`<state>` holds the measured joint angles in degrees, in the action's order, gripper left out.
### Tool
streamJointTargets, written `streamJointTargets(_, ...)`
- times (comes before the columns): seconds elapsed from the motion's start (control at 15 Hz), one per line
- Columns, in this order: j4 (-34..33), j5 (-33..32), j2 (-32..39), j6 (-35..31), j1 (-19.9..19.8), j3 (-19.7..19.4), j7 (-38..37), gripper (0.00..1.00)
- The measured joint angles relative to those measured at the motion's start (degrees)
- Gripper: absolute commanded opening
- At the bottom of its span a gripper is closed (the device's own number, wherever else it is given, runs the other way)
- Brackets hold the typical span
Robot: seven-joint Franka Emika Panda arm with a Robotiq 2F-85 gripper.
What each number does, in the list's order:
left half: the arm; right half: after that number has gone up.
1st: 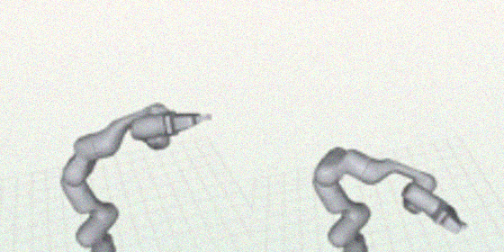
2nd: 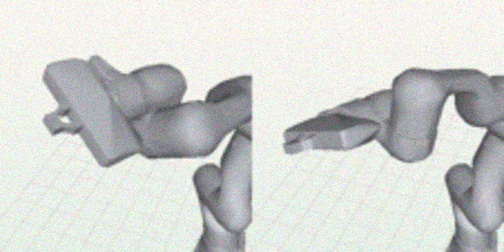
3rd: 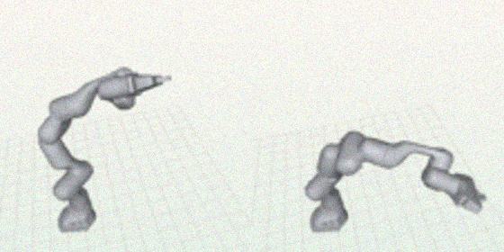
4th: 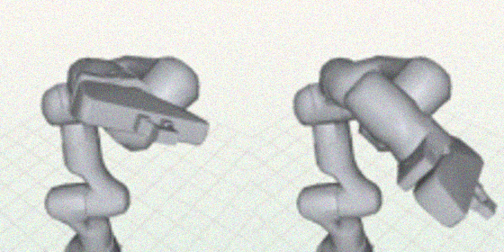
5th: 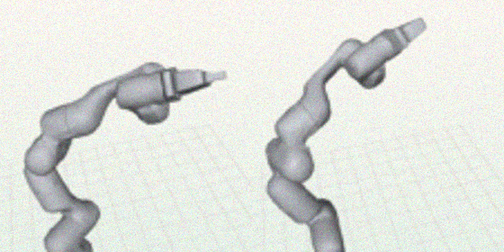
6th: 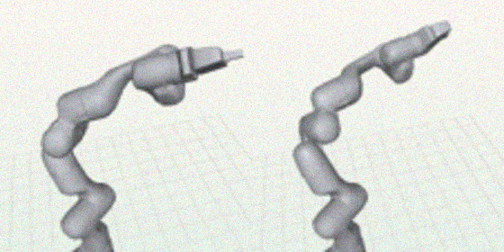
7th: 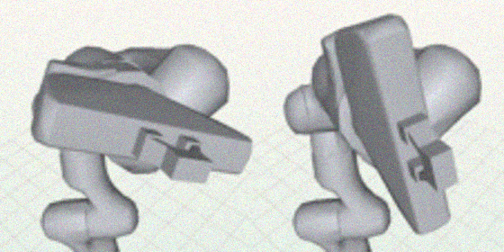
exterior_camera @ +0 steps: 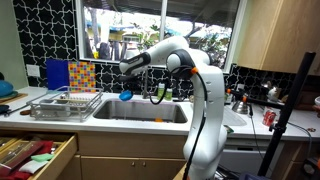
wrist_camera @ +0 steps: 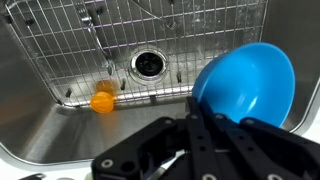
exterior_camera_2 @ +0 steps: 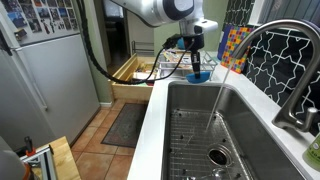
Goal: Rinse the the blue bowl with running water, remove the white sponge from the drawer and use it to wipe the blue bowl
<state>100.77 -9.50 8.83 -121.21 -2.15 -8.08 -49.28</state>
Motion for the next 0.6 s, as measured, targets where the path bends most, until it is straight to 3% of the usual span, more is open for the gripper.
streamJointTargets(0.27, -3.4, 3.7, 4.4, -1.0, -1.3, -0.5, -8.6, 0.01)
streamJointTargets(0.6, -6.2, 10.7, 8.6, -7.4, -2.2, -0.6, -12.9, 0.01)
